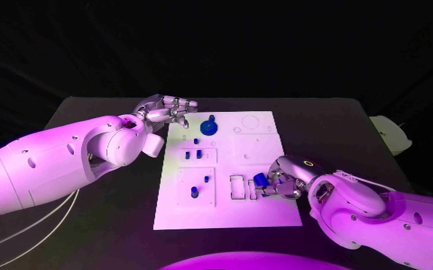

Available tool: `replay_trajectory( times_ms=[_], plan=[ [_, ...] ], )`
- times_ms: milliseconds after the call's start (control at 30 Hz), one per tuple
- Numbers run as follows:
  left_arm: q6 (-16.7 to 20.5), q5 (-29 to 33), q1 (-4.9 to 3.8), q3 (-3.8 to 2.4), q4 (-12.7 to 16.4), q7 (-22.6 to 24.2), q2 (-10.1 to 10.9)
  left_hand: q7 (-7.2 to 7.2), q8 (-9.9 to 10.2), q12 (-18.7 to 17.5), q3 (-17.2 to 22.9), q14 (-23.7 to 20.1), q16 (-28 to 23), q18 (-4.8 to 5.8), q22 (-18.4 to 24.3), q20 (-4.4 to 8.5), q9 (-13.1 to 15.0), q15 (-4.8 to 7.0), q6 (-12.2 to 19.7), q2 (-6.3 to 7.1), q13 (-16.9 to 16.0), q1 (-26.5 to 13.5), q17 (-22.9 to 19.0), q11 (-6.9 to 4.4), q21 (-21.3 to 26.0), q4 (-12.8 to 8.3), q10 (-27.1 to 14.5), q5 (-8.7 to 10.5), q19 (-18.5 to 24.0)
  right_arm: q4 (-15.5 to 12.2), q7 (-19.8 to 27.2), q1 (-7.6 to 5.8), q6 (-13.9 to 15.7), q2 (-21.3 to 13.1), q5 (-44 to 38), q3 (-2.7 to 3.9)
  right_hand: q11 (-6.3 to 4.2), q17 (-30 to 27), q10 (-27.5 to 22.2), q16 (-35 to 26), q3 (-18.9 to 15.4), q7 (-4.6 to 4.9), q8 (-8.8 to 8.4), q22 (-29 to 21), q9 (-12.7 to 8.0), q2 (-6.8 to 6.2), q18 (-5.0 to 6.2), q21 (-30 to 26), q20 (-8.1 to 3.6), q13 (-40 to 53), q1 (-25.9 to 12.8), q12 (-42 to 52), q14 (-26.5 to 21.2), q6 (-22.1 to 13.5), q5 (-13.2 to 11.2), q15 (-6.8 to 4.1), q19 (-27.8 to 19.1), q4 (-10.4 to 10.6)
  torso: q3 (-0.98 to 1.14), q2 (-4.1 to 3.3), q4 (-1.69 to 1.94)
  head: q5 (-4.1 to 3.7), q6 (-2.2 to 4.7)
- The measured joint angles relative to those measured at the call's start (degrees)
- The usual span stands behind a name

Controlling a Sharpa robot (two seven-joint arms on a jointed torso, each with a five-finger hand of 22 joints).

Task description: Assemble the parts on the task board

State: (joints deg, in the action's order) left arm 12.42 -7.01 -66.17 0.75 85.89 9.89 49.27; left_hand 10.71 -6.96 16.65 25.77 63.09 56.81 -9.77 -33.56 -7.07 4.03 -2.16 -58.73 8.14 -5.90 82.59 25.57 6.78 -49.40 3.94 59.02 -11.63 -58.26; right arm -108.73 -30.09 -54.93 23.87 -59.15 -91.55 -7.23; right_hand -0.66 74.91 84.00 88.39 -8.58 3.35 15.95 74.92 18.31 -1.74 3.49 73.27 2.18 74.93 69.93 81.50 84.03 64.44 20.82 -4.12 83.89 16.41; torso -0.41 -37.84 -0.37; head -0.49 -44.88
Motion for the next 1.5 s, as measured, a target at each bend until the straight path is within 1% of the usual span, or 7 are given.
replay_trajectory(
  times_ms=[133, 267, 467, 700, 1133, 1300, 1500],
  plan=[
    [0.0, 0.0, 0.0, 0.0, 0.08, 0.0, 0.1, 0.0, 0.0, 0.0, 0.0, 0.0, 0.0, 0.0, 0.0, 0.0, 0.0, 0.0, 0.0, 0.0, 0.0, 0.0, 0.0, 0.0, 0.0, 0.0, 0.0, 0.0, 0.0, -0.77, -0.04, 0.28, 1.48, -0.64, 0.47, -0.17, -0.52, 0.0, -0.06, 0.11, 0.07, -0.08, 0.39, 0.0, 0.31, 0.25, 0.0, 0.48, -0.15, 0.0, 1.59, 0.71, 0.0, 0.05, 2.26, -0.42, 0.15, -0.07, 0.03, 0.0, -0.01, 0.08, -0.05],
    [-0.01, 0.0, 0.0, 0.0, 0.08, -0.02, 0.15, 0.0, 0.0, 0.0, 0.0, 0.0, 0.0, 0.0, 0.0, 0.0, 0.0, 0.0, 0.0, 0.0, 0.0, 0.0, 0.0, 0.0, 0.0, 0.0, 0.0, 0.0, 0.0, -1.84, -0.12, 0.03, 2.43, -1.6, 1.59, -0.32, -0.62, 0.0, 0.0, 0.11, -0.02, -0.09, 0.44, 0.0, 0.34, 0.58, 0.0, 0.66, -0.36, 0.0, 2.28, 0.71, 0.0, 0.04, 2.93, -0.42, -0.07, -0.17, 0.04, 0.03, -0.03, 0.08, -0.07],
    [-0.02, 0.15, -0.01, 0.0, 0.04, -0.03, 0.05, 0.0, 0.0, 0.0, -0.16, 0.0, 0.0, 0.0, 0.07, 0.0, 0.0, 0.0, 0.0, 0.18, 0.0, -0.17, 0.01, 0.0, 0.0, 0.16, 0.0, 0.0, 0.0, -3.92, -0.05, -1.83, 4.38, -2.37, 5.18, -0.11, -0.62, 0.0, 0.0, 0.33, -0.07, -0.09, 0.47, -0.01, 0.35, 0.58, 0.0, 0.76, -0.56, -0.01, 2.28, 0.71, 0.0, 0.04, 3.17, -0.42, 0.13, -0.23, 0.05, 0.09, -0.03, -0.01, 0.23],
    [-0.03, 0.47, -0.01, -0.01, 0.02, -0.03, -0.04, 0.0, 0.0, 0.0, -0.16, 0.0, 0.0, 0.0, 0.07, 0.0, 0.0, 0.0, 0.0, 0.24, 0.0, -0.23, 0.01, 0.0, 0.0, 0.16, 0.0, 0.0, 0.0, -4.8, 0.14, -2.67, 5.56, -1.22, 10.68, -0.11, -0.62, -0.01, 0.0, 0.33, -0.01, -0.09, 0.6, -0.01, 0.36, 0.59, 0.0, 1.13, -0.56, -0.01, 2.28, 0.71, -0.19, 0.04, 3.17, -0.61, 0.13, -0.3, 0.04, 0.08, -0.04, -0.29, 0.5],
    [-0.01, 0.97, 0.0, -0.01, 0.03, 0.28, -0.38, 0.0, 0.0, 0.24, -0.16, 0.0, 0.0, 0.0, 0.06, 0.0, 0.0, 0.0, -0.01, 0.24, 0.0, -0.22, -0.05, 0.0, 0.26, 0.16, 0.0, 0.0, 0.0, -2.83, 0.27, -2.69, 3.74, 4.45, 17.5, -0.15, -0.61, -0.01, 0.0, 0.33, 0.14, -0.09, 0.7, -0.02, 0.38, 0.66, 0.0, 1.12, -0.56, -0.01, 2.2, 0.35, 0.01, 0.04, 3.4, -0.81, 0.13, -0.28, 0.0, -0.04, 0.03, -0.41, 0.24],
    [-0.01, 1.09, -0.01, -0.01, 0.06, 0.38, -0.41, 0.0, 0.0, 0.24, -0.16, 0.0, 0.0, 0.0, 0.11, 0.0, 0.0, 0.0, -0.01, 0.23, 0.0, -0.22, -0.04, 0.0, 0.27, 0.16, 0.0, 0.0, 0.0, -2.34, 0.07, -2.68, 2.48, 5.23, 18.44, -0.17, -1.03, -0.01, 0.0, 0.32, -0.28, -0.09, 0.93, -0.02, 0.39, 1.76, 0.0, 0.93, -0.55, -0.01, 1.11, 0.35, 0.01, 0.04, 2.65, -0.81, 0.13, 0.14, 0.0, -0.06, 0.0, -0.25, 0.11],
    [-0.03, 1.14, -0.03, -0.02, 0.09, 0.4, -0.59, 0.0, 0.0, 0.24, -0.16, 0.0, 0.0, 0.0, 0.11, 0.0, 0.0, 0.0, -0.01, 0.23, 0.0, -0.22, -0.04, 0.0, 0.26, 0.16, 0.01, 0.0, 0.0, -1.86, -0.31, -2.67, 1.19, 5.79, 18.8, -0.18, -1.03, -0.01, -0.01, 0.29, -1.66, -0.09, 3.12, 0.03, 0.43, 2.72, 0.0, 0.93, -0.73, -0.02, 0.58, 0.35, 0.01, 0.04, 0.19, -0.81, -0.05, 0.19, 0.04, -0.05, -0.09, -0.16, -0.06]
  ],
)
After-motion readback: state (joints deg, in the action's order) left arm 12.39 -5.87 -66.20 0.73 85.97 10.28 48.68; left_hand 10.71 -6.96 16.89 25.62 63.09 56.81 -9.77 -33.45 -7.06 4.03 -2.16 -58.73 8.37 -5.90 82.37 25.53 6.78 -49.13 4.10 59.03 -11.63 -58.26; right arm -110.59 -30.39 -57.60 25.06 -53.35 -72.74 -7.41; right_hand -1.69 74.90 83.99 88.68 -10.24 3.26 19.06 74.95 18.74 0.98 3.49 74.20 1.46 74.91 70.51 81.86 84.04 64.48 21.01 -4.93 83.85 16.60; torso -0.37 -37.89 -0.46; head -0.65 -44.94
